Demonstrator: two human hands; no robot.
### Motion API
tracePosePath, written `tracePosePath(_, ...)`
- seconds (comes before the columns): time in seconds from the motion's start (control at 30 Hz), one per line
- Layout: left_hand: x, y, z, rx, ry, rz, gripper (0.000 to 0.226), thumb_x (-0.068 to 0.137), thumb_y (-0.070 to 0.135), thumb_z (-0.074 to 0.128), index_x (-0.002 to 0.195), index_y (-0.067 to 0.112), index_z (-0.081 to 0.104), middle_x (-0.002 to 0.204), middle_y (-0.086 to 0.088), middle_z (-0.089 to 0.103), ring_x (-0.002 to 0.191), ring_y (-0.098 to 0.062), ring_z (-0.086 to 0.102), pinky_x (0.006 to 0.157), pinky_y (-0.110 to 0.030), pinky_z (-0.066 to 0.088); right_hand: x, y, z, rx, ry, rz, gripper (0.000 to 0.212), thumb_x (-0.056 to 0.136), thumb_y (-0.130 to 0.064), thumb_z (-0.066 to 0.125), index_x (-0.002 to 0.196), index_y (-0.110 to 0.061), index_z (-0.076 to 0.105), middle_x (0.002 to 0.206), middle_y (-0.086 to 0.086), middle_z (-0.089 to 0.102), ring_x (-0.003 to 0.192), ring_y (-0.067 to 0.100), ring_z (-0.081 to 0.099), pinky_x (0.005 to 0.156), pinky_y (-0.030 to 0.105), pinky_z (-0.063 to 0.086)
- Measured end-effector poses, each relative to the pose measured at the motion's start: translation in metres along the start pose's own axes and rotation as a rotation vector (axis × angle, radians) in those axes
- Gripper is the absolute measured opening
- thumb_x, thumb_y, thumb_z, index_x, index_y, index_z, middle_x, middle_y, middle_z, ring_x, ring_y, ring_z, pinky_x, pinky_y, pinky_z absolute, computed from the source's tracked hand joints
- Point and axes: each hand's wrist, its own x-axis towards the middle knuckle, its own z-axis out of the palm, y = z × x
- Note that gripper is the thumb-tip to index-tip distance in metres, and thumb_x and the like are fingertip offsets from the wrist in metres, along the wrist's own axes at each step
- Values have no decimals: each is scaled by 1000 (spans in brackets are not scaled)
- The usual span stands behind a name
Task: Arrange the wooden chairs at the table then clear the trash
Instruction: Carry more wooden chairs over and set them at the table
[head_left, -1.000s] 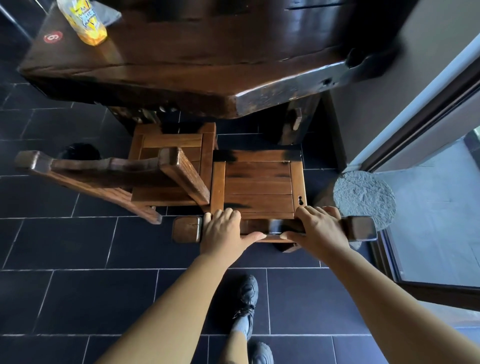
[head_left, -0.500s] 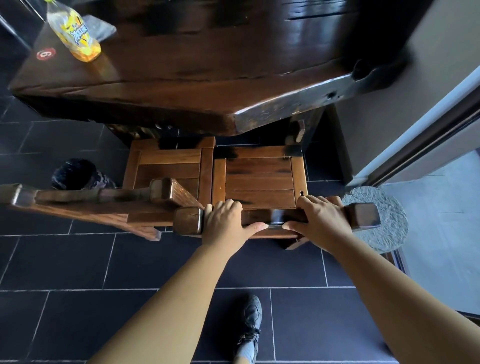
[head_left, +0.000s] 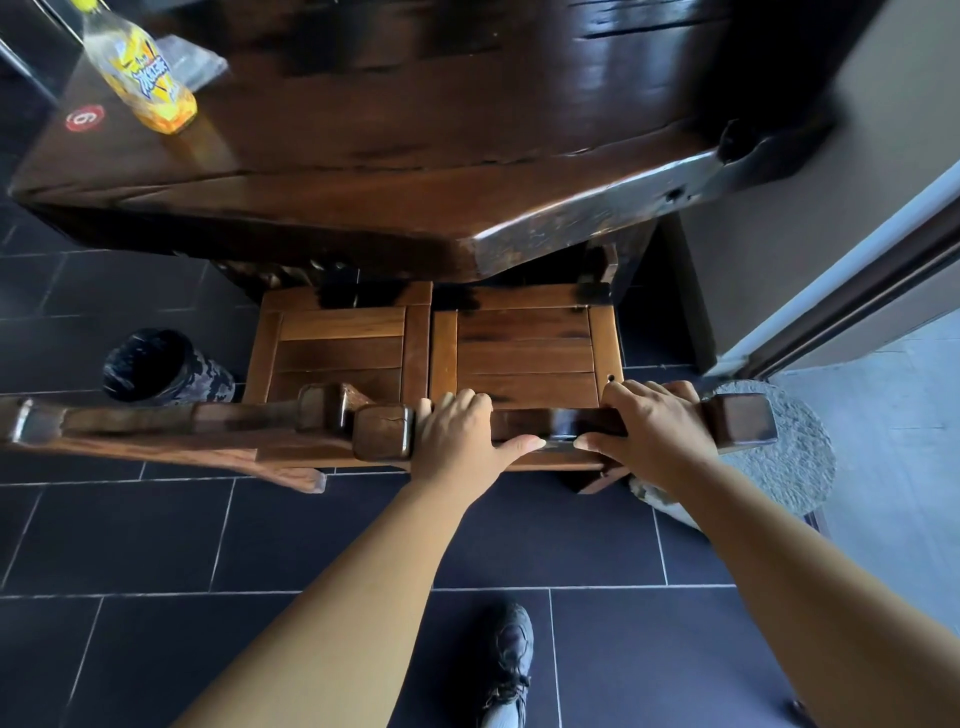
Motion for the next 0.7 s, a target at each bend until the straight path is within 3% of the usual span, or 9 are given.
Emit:
tracePosePath(0.33, 7, -1, -1, 22, 17, 10, 79, 75, 88, 37, 103, 19, 63, 106, 3, 64, 102, -21, 55, 95, -42, 34, 6, 1, -3, -7, -4, -4, 50, 73, -77, 51, 89, -29, 48, 93, -9, 63, 95, 21, 60, 90, 42, 34)
tracePosePath(0.5, 12, 0, -2, 31, 8, 14, 80, 75, 89, 36, 106, 19, 62, 110, 3, 64, 104, -21, 55, 96, -43, 33, 9, 1, -5, 22, 1, 1, 45, 75, -70, 62, 87, -30, 44, 95, -9, 62, 96, 22, 59, 89, 42, 36)
tracePosePath(0.7, 14, -1, -3, 30, 10, 12, 80, 76, 88, 36, 107, 19, 63, 110, 3, 64, 104, -22, 55, 95, -43, 33, 13, 1, -6, -8, -6, -4, 46, 76, -73, 59, 89, -31, 46, 94, -10, 62, 96, 21, 60, 90, 41, 32)
